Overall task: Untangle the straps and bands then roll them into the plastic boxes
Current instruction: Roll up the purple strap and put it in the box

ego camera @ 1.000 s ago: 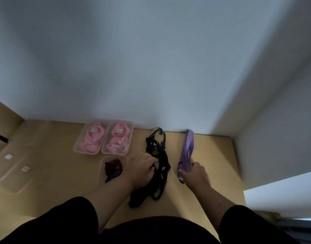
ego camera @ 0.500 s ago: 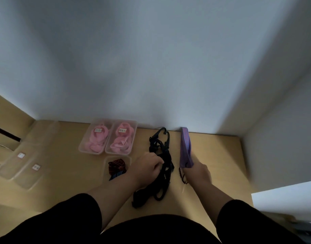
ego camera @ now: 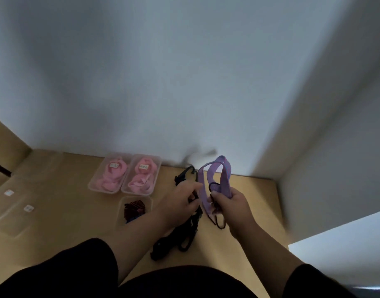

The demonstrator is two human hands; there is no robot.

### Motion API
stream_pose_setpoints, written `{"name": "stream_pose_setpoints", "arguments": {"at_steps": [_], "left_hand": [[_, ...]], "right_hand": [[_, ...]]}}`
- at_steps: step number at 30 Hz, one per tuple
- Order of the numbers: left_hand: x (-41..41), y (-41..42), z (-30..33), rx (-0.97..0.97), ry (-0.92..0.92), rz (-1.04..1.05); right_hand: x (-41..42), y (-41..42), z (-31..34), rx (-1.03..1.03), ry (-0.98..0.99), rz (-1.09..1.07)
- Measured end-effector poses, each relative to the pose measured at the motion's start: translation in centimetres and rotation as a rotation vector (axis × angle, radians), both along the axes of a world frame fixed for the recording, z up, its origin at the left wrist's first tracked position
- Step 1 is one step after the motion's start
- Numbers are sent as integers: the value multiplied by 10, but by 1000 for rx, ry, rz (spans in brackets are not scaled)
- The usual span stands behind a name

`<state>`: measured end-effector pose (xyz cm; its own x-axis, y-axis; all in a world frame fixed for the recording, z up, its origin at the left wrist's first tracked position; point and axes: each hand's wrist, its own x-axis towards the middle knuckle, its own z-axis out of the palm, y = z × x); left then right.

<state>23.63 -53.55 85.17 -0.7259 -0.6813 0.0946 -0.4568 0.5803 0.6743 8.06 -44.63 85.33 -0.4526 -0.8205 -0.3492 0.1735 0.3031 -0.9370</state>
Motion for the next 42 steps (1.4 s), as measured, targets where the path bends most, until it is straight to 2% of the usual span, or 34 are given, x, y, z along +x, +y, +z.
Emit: {"name": "stream_pose_setpoints", "arguments": {"at_steps": [3,5,7,12,17,19,21,23,25,27,31,34,37,42], "left_hand": [[2,-4,25,-17,111,22],[8,-1,44,-151,166,6],[17,1,58,-287,169,-23],[38,5,70,-444,99,33],[53,12,81,-513,182,72],[54,17,91,-396,244,90],[55,21,96,-152,356,190],[57,24,97,83,477,268],[59,28,101,234,555,253],[63,34,109,344,614,202],[70,49,125,401,640,127],[78,62,134,408,659,115],[91,75,143,460,705,109],[116,103,151,576,771,184]], "right_hand": [[7,-5,32,-107,9,27],[13,-7,50,-161,17,49],[22,-7,69,-210,31,80],[40,-3,100,-203,184,169],[62,2,102,-229,74,176],[68,4,102,-265,38,137],[72,7,103,-277,-14,47],[71,10,99,-291,31,-42],[72,14,95,-314,63,-93],[75,19,93,-352,17,-114],[87,33,89,-493,42,-65],[97,49,93,-575,44,123],[114,69,102,-555,113,303],[151,113,106,-504,331,248]]}}
